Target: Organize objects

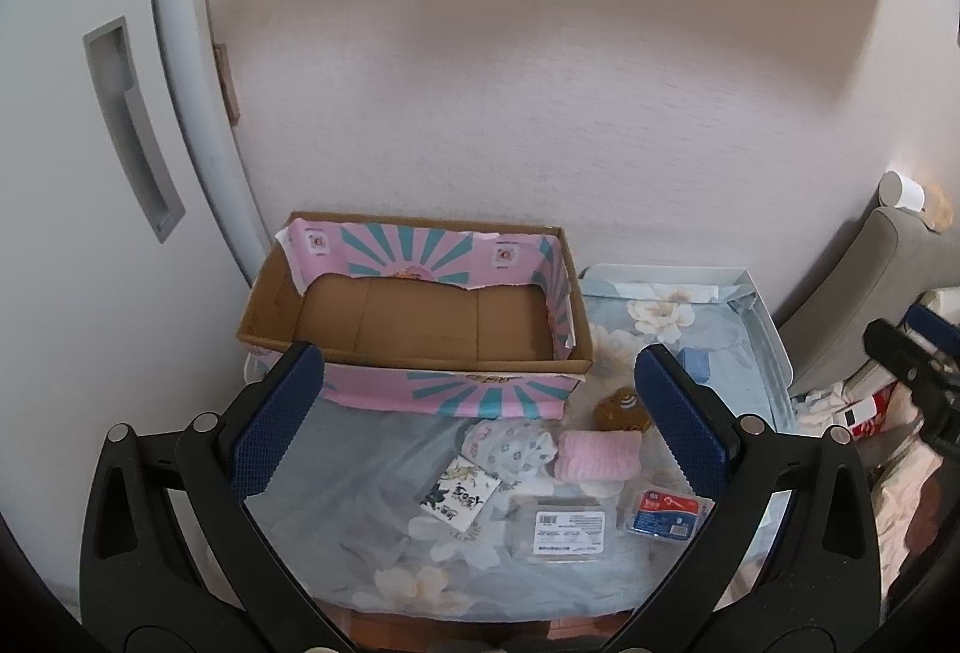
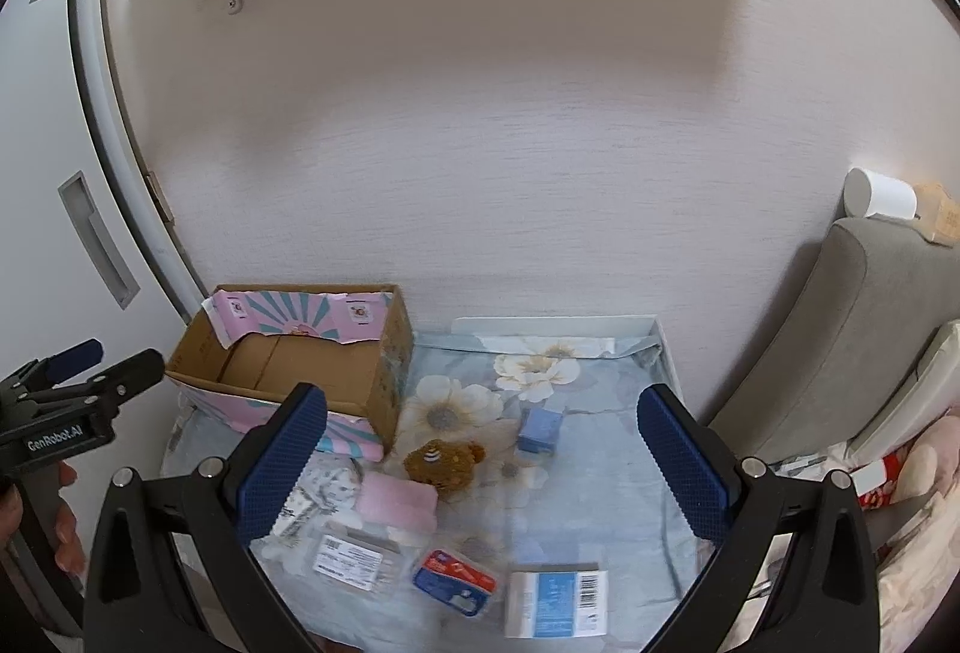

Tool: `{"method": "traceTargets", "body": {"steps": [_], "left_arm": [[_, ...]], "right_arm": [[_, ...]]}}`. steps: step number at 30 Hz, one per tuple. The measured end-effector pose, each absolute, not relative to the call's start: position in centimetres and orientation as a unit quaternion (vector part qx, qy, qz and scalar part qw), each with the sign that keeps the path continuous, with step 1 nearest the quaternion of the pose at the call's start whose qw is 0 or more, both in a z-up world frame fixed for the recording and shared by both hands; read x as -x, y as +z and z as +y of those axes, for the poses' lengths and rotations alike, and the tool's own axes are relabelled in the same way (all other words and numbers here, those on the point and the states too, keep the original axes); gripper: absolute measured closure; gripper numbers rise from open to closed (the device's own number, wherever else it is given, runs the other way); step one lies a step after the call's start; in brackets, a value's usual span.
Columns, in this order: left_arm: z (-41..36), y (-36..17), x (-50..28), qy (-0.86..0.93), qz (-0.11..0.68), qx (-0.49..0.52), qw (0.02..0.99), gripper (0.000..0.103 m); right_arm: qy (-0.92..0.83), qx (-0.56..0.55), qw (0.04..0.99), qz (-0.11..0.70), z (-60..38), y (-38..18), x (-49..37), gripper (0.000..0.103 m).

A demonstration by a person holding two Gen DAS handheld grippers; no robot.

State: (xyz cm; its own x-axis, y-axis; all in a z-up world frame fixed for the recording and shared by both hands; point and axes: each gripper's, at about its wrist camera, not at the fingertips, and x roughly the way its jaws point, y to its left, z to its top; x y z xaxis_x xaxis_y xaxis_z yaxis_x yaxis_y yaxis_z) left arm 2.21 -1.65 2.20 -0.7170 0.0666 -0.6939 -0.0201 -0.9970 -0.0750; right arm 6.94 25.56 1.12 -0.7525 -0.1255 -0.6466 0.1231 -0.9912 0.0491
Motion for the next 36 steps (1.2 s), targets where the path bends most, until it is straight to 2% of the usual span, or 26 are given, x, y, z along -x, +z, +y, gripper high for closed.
{"method": "traceTargets", "body": {"steps": [11,22,34,36], "left_arm": [[-3.2,-3.3,-3.0,0.906,-0.063,0.419,-0.006,0.000],[-3.5,-12.3,-2.2,0.873,-0.027,0.483,0.057,0.001],[-2.6,-19.3,0.1,0.837,0.028,0.531,0.131,0.010],[-2.2,-20.1,0.3,0.830,0.038,0.538,0.141,0.014]], "right_arm": [[-0.910,-0.401,0.110,-0.013,28.5,-2.6,-4.1,0.000],[-0.856,-0.499,0.113,-0.068,27.4,-11.1,0.0,0.000],[-0.808,-0.570,0.088,-0.123,24.8,-18.8,3.4,0.000],[-0.804,-0.574,0.083,-0.131,24.3,-19.6,4.0,0.003]]}}
